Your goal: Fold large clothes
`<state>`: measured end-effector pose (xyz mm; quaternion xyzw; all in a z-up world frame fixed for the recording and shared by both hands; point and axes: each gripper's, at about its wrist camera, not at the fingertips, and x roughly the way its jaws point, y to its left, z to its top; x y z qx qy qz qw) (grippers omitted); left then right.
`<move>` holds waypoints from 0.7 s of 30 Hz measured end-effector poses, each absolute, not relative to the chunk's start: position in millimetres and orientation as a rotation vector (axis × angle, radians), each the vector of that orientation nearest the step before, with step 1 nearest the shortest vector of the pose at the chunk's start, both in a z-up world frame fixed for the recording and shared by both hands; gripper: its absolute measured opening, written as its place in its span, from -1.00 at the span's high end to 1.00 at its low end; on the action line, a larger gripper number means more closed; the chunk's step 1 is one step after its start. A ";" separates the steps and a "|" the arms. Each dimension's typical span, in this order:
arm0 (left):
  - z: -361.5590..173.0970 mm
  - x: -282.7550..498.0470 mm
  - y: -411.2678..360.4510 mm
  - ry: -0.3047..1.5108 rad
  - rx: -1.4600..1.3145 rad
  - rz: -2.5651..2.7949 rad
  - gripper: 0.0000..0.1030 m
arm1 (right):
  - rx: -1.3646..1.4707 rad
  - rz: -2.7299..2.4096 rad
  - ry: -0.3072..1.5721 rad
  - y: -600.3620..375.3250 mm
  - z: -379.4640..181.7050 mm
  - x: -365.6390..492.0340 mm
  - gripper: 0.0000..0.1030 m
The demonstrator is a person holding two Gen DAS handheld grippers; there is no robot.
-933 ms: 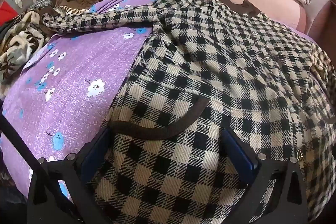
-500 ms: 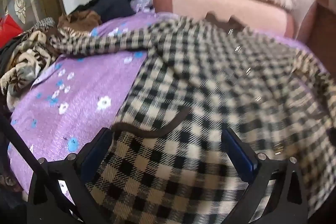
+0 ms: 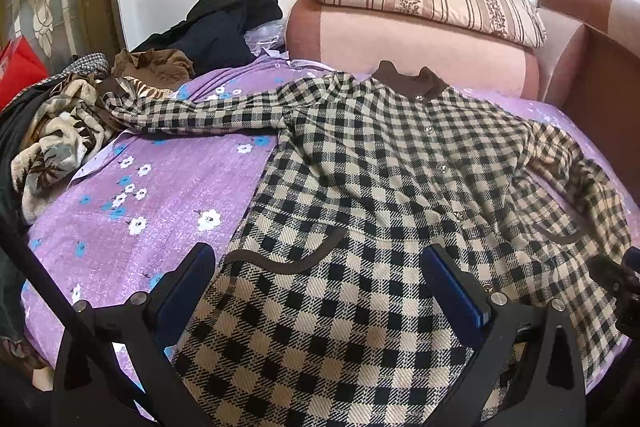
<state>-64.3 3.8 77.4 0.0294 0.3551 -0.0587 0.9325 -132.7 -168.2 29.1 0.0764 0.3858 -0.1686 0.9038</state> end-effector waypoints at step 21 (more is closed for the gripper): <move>69.7 -59.1 1.1 0.684 0.026 -0.081 -1.00 | 0.375 -0.737 0.716 -354.4 86.6 -212.2 -0.72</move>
